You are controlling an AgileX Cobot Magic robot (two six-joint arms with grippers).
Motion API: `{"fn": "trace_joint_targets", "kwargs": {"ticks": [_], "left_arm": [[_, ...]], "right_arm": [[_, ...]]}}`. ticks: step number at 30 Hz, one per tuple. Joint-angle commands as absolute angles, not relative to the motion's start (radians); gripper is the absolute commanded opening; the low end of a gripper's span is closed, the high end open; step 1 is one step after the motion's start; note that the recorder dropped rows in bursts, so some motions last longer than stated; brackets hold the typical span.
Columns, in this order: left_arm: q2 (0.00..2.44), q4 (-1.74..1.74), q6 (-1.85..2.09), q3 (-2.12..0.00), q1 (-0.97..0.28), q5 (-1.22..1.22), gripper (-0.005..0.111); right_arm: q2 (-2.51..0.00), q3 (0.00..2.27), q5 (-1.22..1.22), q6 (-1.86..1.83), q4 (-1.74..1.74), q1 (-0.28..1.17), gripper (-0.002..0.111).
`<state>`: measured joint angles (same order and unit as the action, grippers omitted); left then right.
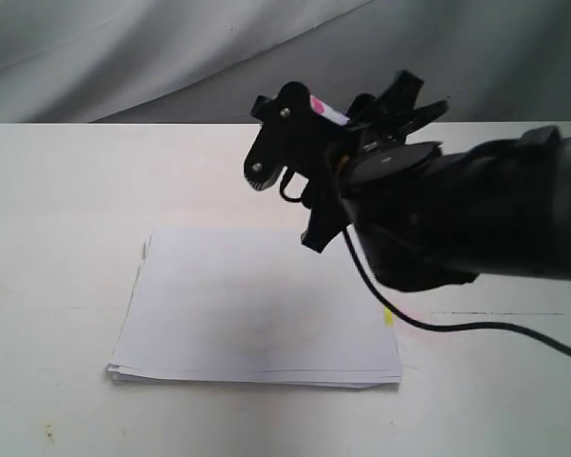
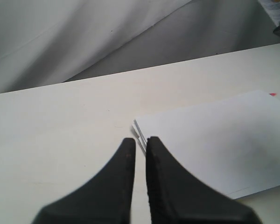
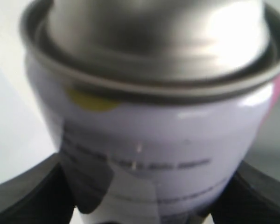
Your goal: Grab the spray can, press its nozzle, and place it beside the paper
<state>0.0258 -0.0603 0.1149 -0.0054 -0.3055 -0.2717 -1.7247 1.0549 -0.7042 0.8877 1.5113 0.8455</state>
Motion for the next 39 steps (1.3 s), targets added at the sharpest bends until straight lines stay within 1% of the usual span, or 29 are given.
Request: {"fn": "trace_joint_targets", "kwargs": {"ticks": [1, 7, 11, 39], "left_arm": [[0.021, -0.070, 0.113, 0.000, -0.304, -0.266, 0.010], [0.021, -0.070, 0.113, 0.000, -0.304, -0.266, 0.010], [0.021, -0.070, 0.113, 0.000, -0.304, -0.266, 0.010], [0.021, -0.077, 0.105, 0.000, -0.304, -0.266, 0.010]], "right_arm": [[-1.797, 1.068, -0.789, 0.979, 1.663, 0.890, 0.000], [-1.909, 1.068, -0.914, 1.021, 1.692, 0.928, 0.000], [-1.942, 1.068, -0.912, 1.046, 1.692, 0.930, 0.000], [-1.939, 1.068, -0.905, 1.071, 1.711, 0.930, 0.000]]}}
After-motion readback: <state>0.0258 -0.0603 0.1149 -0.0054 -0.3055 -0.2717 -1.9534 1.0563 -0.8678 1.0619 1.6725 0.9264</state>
